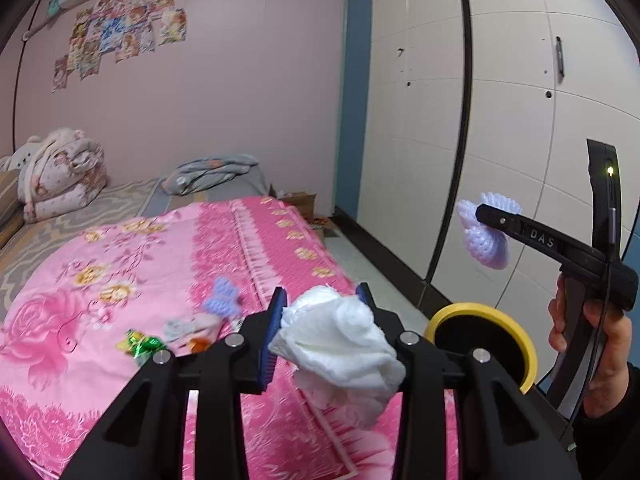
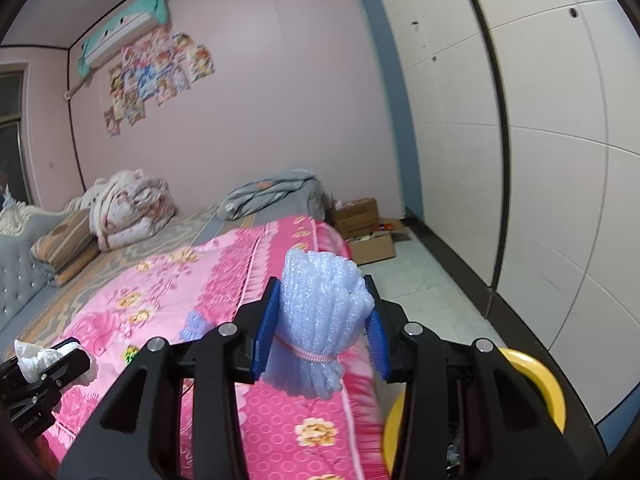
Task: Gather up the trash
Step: 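Carry the mesh sleeve and white tissue over the yellow bin with both grippers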
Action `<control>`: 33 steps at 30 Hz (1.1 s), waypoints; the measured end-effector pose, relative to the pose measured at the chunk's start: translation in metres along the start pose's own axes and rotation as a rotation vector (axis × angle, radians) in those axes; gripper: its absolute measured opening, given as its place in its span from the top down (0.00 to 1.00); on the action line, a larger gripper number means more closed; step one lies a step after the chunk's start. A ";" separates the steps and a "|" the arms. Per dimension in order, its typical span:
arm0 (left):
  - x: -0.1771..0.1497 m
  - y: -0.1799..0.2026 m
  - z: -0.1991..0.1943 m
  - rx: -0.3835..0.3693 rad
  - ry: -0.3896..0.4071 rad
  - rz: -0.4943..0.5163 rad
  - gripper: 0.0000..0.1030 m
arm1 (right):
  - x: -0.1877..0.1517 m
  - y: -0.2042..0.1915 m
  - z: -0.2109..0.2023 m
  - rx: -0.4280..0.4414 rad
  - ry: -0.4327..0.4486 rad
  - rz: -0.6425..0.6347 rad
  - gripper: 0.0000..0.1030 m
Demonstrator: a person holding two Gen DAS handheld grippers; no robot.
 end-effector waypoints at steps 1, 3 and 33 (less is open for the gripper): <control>0.004 0.005 0.001 -0.007 0.006 0.003 0.67 | 0.003 0.005 -0.003 -0.006 0.009 0.004 0.63; 0.014 0.015 0.004 -0.018 0.021 0.015 0.67 | 0.012 0.020 -0.012 -0.030 0.037 0.016 0.63; 0.060 0.139 0.101 -0.202 0.032 0.099 0.67 | 0.021 0.158 -0.055 -0.375 0.233 0.055 0.60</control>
Point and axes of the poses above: each gripper's, at about its wrist camera, not at the fingertips, and z roughly the way its jaws point, y to its right, x to its top, the point moved 8 cm from there along z, roughly the way its jaws point, and after that the axes turned 10 degrees about z, right-handed, at the moved point
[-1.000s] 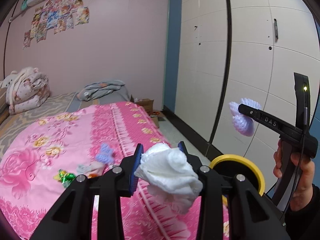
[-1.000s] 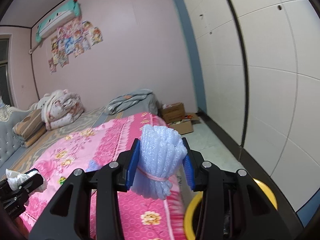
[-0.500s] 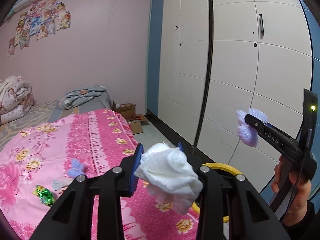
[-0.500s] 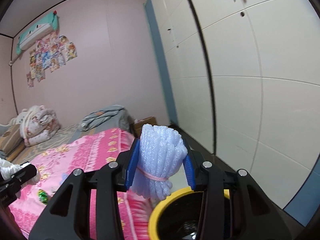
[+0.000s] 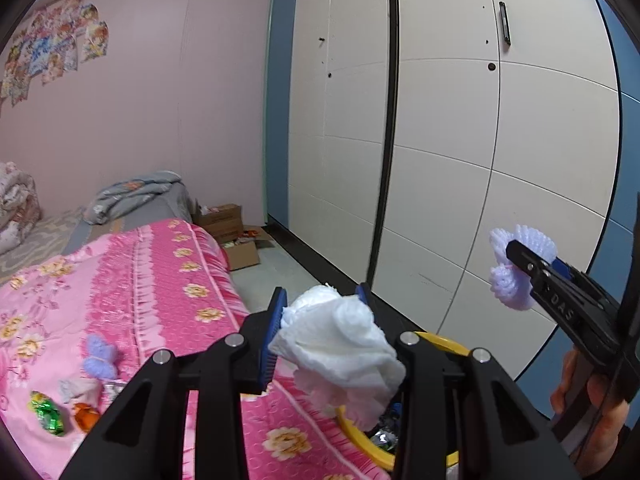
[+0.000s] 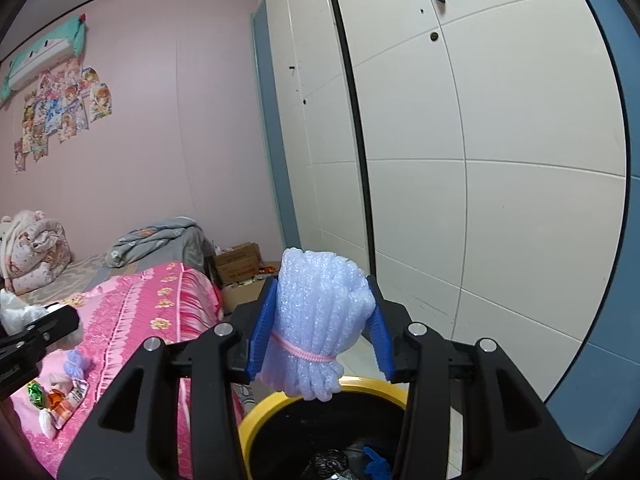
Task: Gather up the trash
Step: 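Carry the mesh sleeve and white tissue over the yellow bin with both grippers, then open both grippers to drop the sleeve and tissue into the bin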
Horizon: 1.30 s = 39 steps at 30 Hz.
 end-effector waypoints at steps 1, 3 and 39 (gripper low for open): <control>-0.002 0.004 0.008 -0.015 -0.006 -0.009 0.67 | -0.002 0.002 0.002 -0.005 -0.003 -0.001 0.60; -0.004 0.009 0.020 -0.032 -0.020 -0.017 0.67 | -0.007 0.009 0.004 -0.024 -0.007 -0.004 0.60; -0.051 0.067 0.119 -0.154 -0.208 -0.034 0.31 | -0.069 0.086 0.034 -0.185 -0.098 0.034 0.37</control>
Point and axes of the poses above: each gripper's, at about its wrist camera, not at the fingertips, and z roughly the way its jaws point, y to its right, x to its top, the point moved 8 cm from there along z, roughly the way its jaws point, and after that the axes turned 10 degrees about z, right-handed, at the moved point
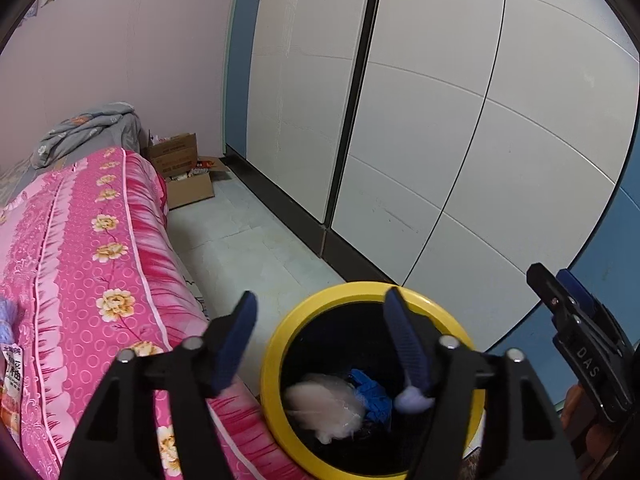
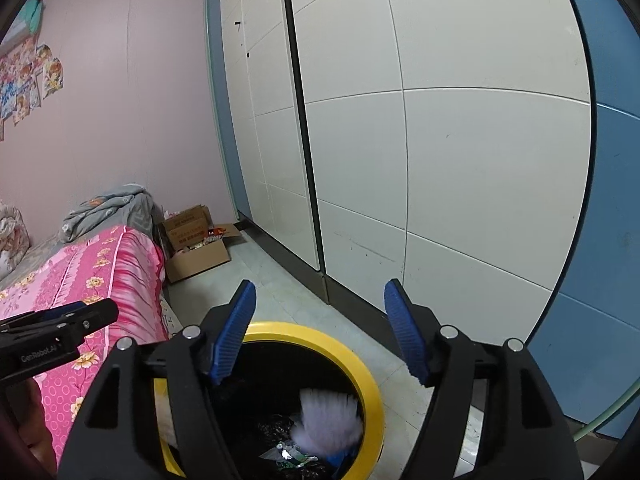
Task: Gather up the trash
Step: 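Open both grippers to drop the sleeve and tissue into the bin, then move both grippers back over the bedspread toward the remaining trash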
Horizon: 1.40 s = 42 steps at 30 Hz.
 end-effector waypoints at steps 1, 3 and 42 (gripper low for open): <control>0.001 -0.002 -0.003 0.012 0.009 0.002 0.24 | 0.000 -0.001 -0.001 0.003 -0.001 0.003 0.37; 0.003 -0.006 -0.011 0.037 0.031 0.008 0.20 | 0.002 -0.001 -0.005 0.009 0.003 0.009 0.35; -0.133 -0.308 -0.237 0.621 0.047 -0.346 0.08 | -0.051 -0.276 -0.145 0.662 -0.172 -0.220 0.26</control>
Point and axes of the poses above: each gripper's, at about its wrist camera, not at the fingertips, and z roughly the way its jaws point, y to its right, x to its top, the point moved 8 cm from there along z, roughly the way its jaws point, and after that the axes turned 10 degrees about z, right-handed, at the moved point
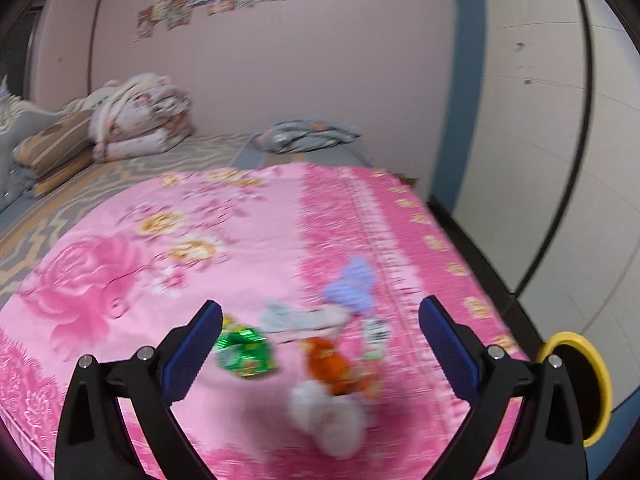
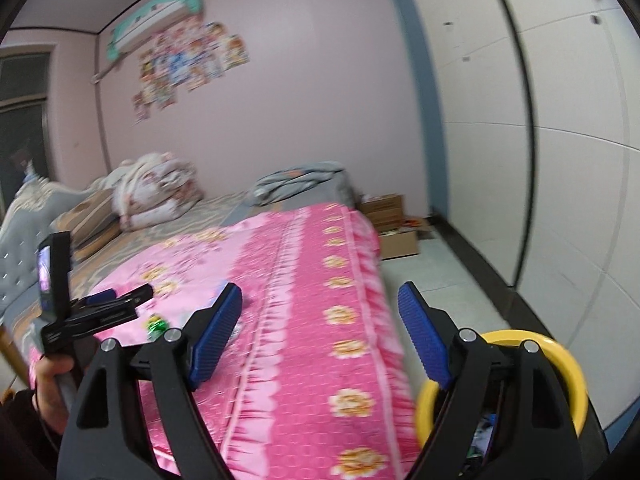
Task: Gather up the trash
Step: 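Move both grippers back over the bedspread toward the remaining trash, then grasp the white cloth bundle with the right gripper while the left gripper grasps the green wrapper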
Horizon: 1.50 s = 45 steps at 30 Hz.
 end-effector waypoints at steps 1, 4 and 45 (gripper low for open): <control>-0.004 -0.010 0.004 0.013 -0.013 -0.009 0.08 | -0.006 -0.012 0.005 0.022 -0.015 -0.011 0.26; -0.015 -0.036 0.018 0.037 -0.044 -0.036 0.08 | -0.021 -0.033 0.019 0.075 -0.060 -0.043 0.26; -0.062 -0.081 0.128 -0.112 -0.216 -0.113 0.34 | -0.199 -0.183 0.190 0.337 -0.575 -0.363 0.68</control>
Point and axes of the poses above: each gripper's, at about its wrist camera, not at the fingertips, and z roughly the way its jaws point, y to its right, x to its top, the point moved 8 cm from there along z, roughly the way its jaws point, and after that the axes turned 10 degrees about z, right-handed, at the moved point
